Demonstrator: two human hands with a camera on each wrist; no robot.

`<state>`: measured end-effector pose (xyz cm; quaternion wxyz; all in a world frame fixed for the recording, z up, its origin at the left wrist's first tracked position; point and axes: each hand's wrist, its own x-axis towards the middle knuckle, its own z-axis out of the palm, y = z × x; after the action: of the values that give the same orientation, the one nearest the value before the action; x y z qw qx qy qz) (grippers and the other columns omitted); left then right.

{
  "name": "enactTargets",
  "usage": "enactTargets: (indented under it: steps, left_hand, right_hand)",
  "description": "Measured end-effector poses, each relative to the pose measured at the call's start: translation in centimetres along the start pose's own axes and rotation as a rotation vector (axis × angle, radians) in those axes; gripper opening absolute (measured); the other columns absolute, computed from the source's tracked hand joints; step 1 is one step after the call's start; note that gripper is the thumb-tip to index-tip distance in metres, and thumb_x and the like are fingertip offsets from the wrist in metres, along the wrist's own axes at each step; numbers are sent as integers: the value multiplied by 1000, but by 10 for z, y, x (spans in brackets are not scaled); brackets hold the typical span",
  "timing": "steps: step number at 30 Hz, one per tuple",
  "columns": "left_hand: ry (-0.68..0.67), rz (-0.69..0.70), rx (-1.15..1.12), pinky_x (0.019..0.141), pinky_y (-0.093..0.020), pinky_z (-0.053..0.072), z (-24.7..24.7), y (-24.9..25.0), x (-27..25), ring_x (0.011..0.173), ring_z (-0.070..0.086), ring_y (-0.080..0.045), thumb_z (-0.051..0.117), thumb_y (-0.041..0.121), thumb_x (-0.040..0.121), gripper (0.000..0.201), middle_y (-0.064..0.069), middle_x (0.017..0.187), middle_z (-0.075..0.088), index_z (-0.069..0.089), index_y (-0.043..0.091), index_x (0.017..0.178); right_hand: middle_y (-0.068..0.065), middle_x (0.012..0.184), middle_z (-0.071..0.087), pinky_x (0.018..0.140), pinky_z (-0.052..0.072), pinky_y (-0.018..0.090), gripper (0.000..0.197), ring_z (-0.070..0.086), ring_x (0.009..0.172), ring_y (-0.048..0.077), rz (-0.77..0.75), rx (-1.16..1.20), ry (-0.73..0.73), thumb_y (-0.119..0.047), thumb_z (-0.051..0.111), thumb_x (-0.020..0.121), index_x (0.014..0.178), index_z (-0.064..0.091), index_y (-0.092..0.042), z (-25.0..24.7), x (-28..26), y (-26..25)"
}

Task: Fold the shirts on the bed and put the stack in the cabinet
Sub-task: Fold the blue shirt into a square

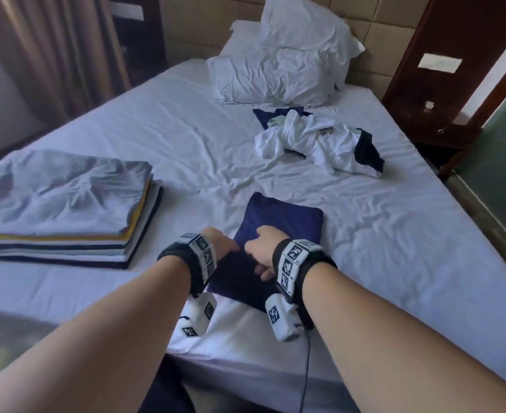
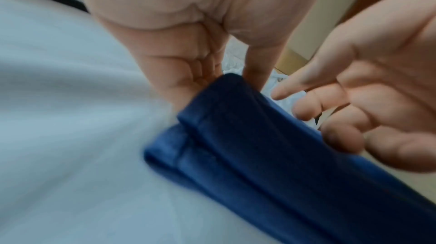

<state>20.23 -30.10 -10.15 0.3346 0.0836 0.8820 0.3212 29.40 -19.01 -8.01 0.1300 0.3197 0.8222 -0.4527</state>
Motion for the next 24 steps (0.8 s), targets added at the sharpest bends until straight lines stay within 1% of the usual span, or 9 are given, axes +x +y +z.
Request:
enactTargets:
  steps: [3, 4, 6, 8, 11, 15, 18, 21, 24]
  left_hand:
    - [-16, 55, 243, 95, -41, 57, -2, -1, 10, 106, 70, -29, 71, 30, 92, 34, -14, 115, 72, 71, 3, 113]
    - [-15, 66, 289, 92, -42, 59, -4, 0, 10, 104, 72, -29, 72, 29, 90, 33, -14, 111, 74, 73, 5, 112]
    - [-6, 25, 300, 82, -44, 63, -7, -1, 14, 85, 76, -29, 75, 32, 81, 25, -13, 87, 77, 76, 8, 89]
    - [4, -20, 213, 80, -47, 64, -7, -4, 17, 67, 74, -28, 77, 46, 71, 38, -10, 66, 73, 70, 9, 70]
    - [21, -44, 208, 78, -36, 61, -2, -3, 9, 74, 71, -27, 81, 66, 55, 59, -7, 76, 73, 66, 12, 75]
    - [43, 5, 115, 67, -30, 49, 15, -4, -10, 81, 67, -23, 84, 44, 74, 39, -5, 87, 70, 73, 11, 93]
    - [16, 136, -75, 83, -34, 55, 26, 6, -30, 85, 71, -21, 79, 31, 80, 15, 2, 82, 74, 77, 21, 91]
    - [2, 258, -186, 93, -39, 57, 30, 25, -62, 90, 74, -19, 76, 33, 72, 32, 4, 93, 78, 75, 34, 104]
    - [1, 422, -5, 81, -30, 56, 27, 50, -95, 84, 70, -15, 71, 24, 84, 38, 5, 90, 75, 71, 40, 117]
  right_hand:
    - [13, 97, 69, 60, 60, 36, 80, 67, 63, 25, -8, -158, 4, -22, 61, 87, 159, 25, -29, 0, 16, 32]
    - [10, 88, 67, 56, 59, 33, 85, 64, 59, 23, -5, -147, -13, -23, 63, 87, 160, 21, -35, 0, 20, 38]
    - [8, 77, 64, 51, 52, 28, 88, 60, 56, 21, -1, -103, -55, -26, 67, 89, 160, 16, -38, -1, 24, 43]
    - [7, 77, 64, 55, 52, 28, 89, 60, 58, 21, -13, -86, -75, -27, 67, 90, 160, 14, -38, -2, 28, 43]
    - [6, 86, 66, 60, 55, 30, 89, 62, 64, 22, -26, -64, -70, -26, 66, 89, 160, 14, -40, -1, 31, 48]
    - [4, 97, 68, 63, 55, 30, 85, 66, 67, 21, -75, 49, -14, -22, 64, 88, 159, 20, -38, 2, 30, 59]
    - [-3, 95, 69, 77, 54, 32, 82, 67, 84, 18, -145, 205, 28, -20, 62, 87, 158, 25, -36, 1, 20, 67]
    - [-7, 101, 72, 97, 54, 44, 75, 69, 99, 20, -264, 293, 95, -24, 59, 82, 148, 36, -51, -2, 0, 76]
    - [-8, 104, 74, 90, 58, 53, 75, 71, 99, 23, -336, 367, 175, -27, 59, 79, 139, 35, -64, -16, -24, 85]
